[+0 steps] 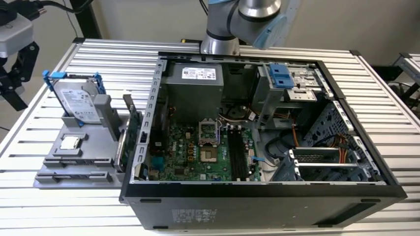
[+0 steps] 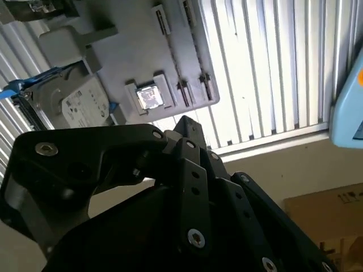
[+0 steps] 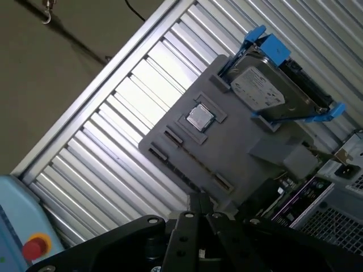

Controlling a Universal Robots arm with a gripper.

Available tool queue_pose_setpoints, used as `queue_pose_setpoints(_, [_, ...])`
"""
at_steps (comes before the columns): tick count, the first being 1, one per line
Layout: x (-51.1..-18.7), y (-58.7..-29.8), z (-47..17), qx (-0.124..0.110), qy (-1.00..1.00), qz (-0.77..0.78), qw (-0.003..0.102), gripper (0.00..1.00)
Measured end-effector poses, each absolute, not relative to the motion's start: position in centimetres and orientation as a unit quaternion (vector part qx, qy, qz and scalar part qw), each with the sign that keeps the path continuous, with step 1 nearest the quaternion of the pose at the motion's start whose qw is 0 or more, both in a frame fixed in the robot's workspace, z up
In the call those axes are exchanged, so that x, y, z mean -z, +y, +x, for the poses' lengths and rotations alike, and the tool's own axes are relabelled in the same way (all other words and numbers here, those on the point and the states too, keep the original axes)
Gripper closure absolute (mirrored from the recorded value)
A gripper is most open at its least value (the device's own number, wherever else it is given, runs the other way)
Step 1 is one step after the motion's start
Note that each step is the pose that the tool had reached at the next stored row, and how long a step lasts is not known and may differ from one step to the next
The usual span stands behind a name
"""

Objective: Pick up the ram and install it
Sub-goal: 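Pick up the ram and move it above insertion slot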

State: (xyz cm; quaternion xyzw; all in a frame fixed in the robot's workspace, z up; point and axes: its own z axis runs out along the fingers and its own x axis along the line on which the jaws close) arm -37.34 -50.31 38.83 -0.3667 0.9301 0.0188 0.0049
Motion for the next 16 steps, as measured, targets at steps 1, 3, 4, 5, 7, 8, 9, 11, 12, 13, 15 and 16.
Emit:
queue_pose_setpoints(1, [-38.83,-50.31,-37.34,-0.019,0.927,-0.376,0.005,1.0])
queue_pose_setpoints(3, [-38.82,-50.32,-37.34,-0.019,0.92,-0.392,0.005,1.0])
queue_pose_setpoints(4, [-38.82,-50.32,-37.33,-0.018,0.916,-0.401,0.006,1.0])
queue_pose_setpoints(5, [-38.82,-50.32,-37.32,-0.018,0.912,-0.409,0.007,1.0])
queue_pose_setpoints(7, [-38.8,-50.31,-37.33,-0.017,0.905,-0.424,0.009,1.0])
queue_pose_setpoints(8, [-38.79,-50.32,-37.33,-0.016,0.901,-0.433,0.01,1.0])
queue_pose_setpoints(9, [-38.78,-50.31,-37.33,-0.016,0.897,-0.441,0.011,1.0])
queue_pose_setpoints(11, [-38.74,-50.32,-37.33,-0.014,0.889,-0.458,0.013,1.0])
queue_pose_setpoints(12, [-38.73,-50.31,-37.33,-0.014,0.885,-0.466,0.013,1.0])
queue_pose_setpoints(13, [-38.73,-50.31,-37.33,-0.013,0.881,-0.473,0.014,1.0])
queue_pose_setpoints(15, [-38.7,-50.31,-37.34,-0.013,0.872,-0.489,0.014,1.0])
queue_pose_setpoints(16, [-38.7,-50.31,-37.34,-0.013,0.867,-0.497,0.014,1.0])
